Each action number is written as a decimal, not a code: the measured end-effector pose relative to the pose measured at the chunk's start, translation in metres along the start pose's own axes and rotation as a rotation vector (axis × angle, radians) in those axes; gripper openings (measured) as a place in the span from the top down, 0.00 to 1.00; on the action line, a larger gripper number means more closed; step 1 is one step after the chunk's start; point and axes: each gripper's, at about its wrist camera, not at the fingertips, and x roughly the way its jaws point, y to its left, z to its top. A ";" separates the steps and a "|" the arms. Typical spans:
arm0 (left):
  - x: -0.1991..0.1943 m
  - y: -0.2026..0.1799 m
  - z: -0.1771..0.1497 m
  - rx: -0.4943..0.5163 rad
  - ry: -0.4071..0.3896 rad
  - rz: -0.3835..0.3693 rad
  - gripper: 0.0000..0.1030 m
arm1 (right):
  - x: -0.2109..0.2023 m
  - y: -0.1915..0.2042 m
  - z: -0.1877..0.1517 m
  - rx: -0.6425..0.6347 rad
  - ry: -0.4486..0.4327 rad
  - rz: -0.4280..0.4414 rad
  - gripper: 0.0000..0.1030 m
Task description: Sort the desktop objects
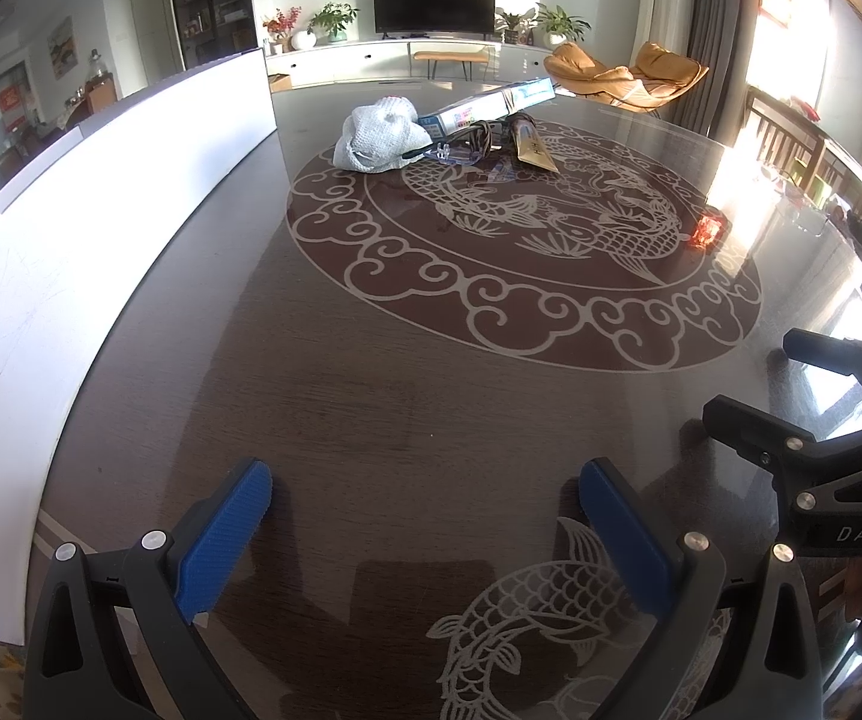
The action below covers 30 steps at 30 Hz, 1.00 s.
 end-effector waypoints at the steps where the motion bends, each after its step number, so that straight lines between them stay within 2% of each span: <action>1: 0.000 0.000 0.001 0.002 0.003 -0.002 0.00 | 0.000 0.000 0.000 0.000 0.000 0.000 0.00; 6: 0.011 0.002 0.019 -0.002 0.089 -0.014 0.00 | 0.000 0.000 0.000 0.000 0.000 0.000 0.00; 10: 0.033 0.022 0.055 -0.043 0.110 -0.040 0.00 | 0.000 0.000 0.000 0.000 0.000 0.000 0.00; 14: 0.047 0.063 0.111 -0.209 0.059 -0.106 0.00 | 0.000 0.000 0.000 0.000 0.000 0.000 0.00; 16: 0.053 0.078 0.143 -0.263 0.011 -0.110 0.00 | 0.000 0.000 0.000 0.000 0.000 -0.001 0.00; 19: 0.069 0.087 0.186 -0.271 -0.030 -0.073 0.00 | 0.000 0.000 0.000 0.000 0.000 -0.001 0.00; 22: 0.098 0.083 0.217 -0.245 0.023 -0.072 0.00 | 0.000 0.000 0.000 0.001 0.000 -0.001 0.00; 25: 0.121 0.076 0.231 -0.223 0.041 -0.050 0.00 | 0.000 0.000 0.000 0.001 0.000 -0.001 0.00; 26: 0.129 0.073 0.233 -0.212 0.054 -0.044 0.02 | 0.000 0.000 0.000 0.001 0.000 -0.001 0.00; 27: 0.136 0.070 0.235 -0.197 0.069 -0.043 0.09 | 0.000 0.000 0.000 0.001 0.000 -0.001 0.00; 28: 0.141 0.066 0.232 -0.180 0.085 -0.043 0.32 | 0.000 0.000 0.000 0.001 0.000 -0.001 0.00; 29: 0.145 0.063 0.231 -0.164 0.101 -0.059 0.50 | 0.000 0.000 0.000 0.001 0.000 -0.001 0.00; 30: 0.145 0.061 0.230 -0.153 0.095 -0.070 0.60 | 0.000 0.000 0.000 0.001 0.000 -0.001 0.00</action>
